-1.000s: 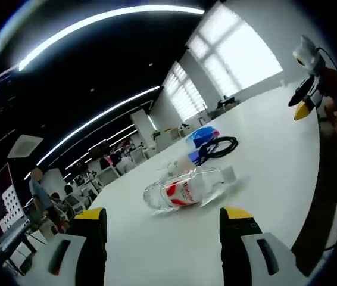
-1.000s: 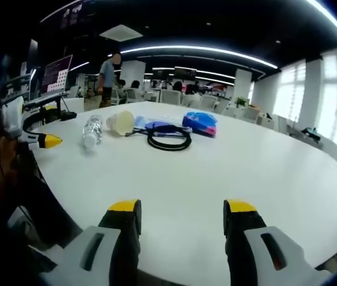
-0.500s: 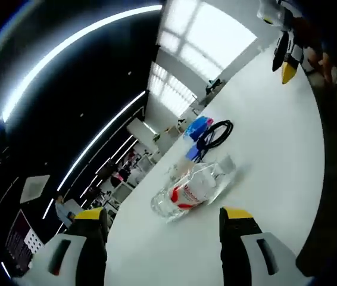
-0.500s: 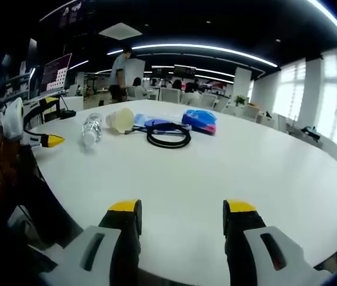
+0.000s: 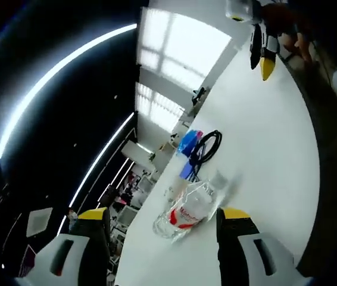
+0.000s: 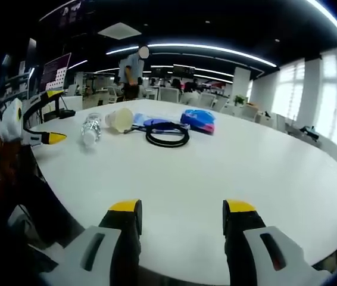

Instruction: Arrange the tabletop items into an orderly group along one side of the table until the central work area is clear of visible clutter.

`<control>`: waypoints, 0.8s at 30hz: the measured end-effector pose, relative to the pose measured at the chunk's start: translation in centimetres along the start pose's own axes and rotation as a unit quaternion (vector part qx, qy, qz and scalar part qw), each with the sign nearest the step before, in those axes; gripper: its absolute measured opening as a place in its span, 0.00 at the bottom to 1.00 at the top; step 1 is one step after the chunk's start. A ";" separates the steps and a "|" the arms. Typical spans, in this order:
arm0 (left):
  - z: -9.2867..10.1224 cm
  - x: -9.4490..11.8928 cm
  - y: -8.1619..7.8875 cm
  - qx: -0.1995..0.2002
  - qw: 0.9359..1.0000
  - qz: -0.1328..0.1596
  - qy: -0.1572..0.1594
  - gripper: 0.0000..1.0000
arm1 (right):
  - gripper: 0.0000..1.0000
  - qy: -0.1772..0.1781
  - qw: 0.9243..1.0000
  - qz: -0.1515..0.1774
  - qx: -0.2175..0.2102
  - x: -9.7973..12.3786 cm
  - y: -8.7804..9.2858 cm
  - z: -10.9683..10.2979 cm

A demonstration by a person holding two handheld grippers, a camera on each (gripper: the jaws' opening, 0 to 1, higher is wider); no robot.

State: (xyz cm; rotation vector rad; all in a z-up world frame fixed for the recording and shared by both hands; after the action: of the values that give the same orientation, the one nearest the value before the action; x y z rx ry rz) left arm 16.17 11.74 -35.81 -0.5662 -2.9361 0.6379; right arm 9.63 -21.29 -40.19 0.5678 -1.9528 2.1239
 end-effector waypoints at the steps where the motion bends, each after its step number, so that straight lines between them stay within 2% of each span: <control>1: 0.1 -0.2 -0.1 -0.006 1.000 0.001 0.005 0.72 | 0.52 -0.001 1.000 0.000 0.001 0.0 0.0 -0.1; 5: 0.1 -0.5 -0.3 -0.027 1.000 0.007 0.009 0.71 | 0.52 -0.003 1.000 0.000 0.005 0.0 -0.1 -0.2; 11: 0.4 -0.7 -1.6 -0.060 0.997 0.047 0.020 0.70 | 0.52 -0.001 1.000 -0.001 0.005 0.1 -0.1 0.0; 14: 0.5 -0.9 -1.7 -0.075 0.996 0.047 0.024 0.69 | 0.52 -0.002 1.000 0.001 0.005 0.1 -0.1 0.0; 24: 0.8 -1.8 -2.6 -0.118 0.989 0.078 0.037 0.68 | 0.52 0.002 1.000 0.001 0.004 0.4 0.0 0.2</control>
State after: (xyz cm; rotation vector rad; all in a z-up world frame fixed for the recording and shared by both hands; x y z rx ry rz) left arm 16.80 8.57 -35.46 -0.8288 -2.9375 0.2736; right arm 9.35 -21.50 -39.99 0.5621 -1.9441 2.1323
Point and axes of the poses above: the point that each gripper's makers call its tool centre point, and the gripper's own axes: x roughly backward along the fingers, z roughly to its right, y roughly out of its underside, the point moved 3 cm from there along x, roughly backward along the fingers, and after that the axes turned 7 degrees about -x, right-handed, at the moved point
